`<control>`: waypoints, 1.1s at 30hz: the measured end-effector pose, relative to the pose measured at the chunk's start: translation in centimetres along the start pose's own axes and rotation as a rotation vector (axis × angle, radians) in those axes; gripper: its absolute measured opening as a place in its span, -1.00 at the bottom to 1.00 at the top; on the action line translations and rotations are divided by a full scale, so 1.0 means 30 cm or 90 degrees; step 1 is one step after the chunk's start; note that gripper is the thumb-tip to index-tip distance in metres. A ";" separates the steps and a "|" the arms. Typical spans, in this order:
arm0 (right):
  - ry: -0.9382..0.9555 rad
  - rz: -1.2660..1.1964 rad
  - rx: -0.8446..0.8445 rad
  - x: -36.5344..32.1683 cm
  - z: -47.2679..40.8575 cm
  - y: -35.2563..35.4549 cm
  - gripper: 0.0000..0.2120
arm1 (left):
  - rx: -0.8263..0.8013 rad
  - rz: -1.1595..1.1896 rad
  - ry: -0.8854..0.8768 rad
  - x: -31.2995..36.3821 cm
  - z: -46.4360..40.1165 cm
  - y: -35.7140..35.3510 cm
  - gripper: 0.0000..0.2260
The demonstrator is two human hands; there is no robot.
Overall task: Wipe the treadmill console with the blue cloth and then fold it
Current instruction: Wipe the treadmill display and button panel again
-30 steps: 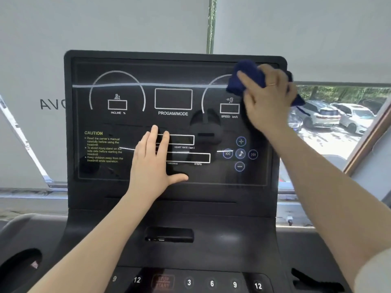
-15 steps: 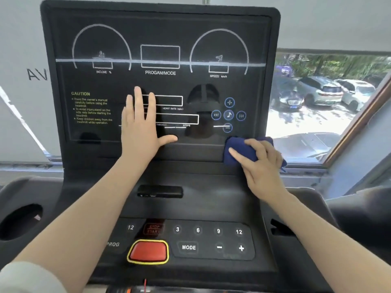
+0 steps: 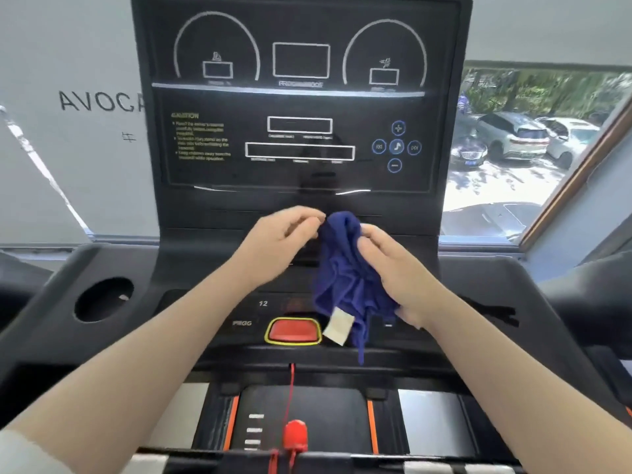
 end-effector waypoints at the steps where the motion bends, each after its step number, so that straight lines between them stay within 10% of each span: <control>1: -0.067 -0.111 -0.012 0.002 0.006 -0.059 -0.75 | -0.039 0.061 0.057 -0.012 0.052 0.016 -0.82; 8: -0.105 0.032 -0.037 0.103 -0.020 -0.388 -0.85 | -0.148 0.229 0.317 -0.180 0.325 0.176 -0.75; 15: 0.001 0.448 -0.096 0.136 -0.061 -0.580 -0.92 | -0.306 0.192 0.231 -0.337 0.499 0.295 -0.79; 22: 0.127 0.917 0.169 0.302 -0.234 -0.738 -0.42 | -0.061 -0.227 0.184 -0.566 0.503 0.371 -0.51; 27: 0.053 0.909 0.128 0.476 -0.158 -0.824 -0.49 | -0.144 -0.195 0.238 -0.658 0.506 0.381 -0.21; 33: 0.028 0.893 -0.027 0.458 -0.318 -0.884 -0.46 | -0.206 -0.206 0.159 -0.696 0.481 0.409 -0.35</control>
Point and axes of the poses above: each hand's wrist, its own z-axis away from the middle knuckle, its own y-axis out of the back of the hand, x = y × z, the point moved 2 cm from there along -z, towards the middle knuckle, and after that the axes turned 12 degrees about -z, right-handed, at the moved point
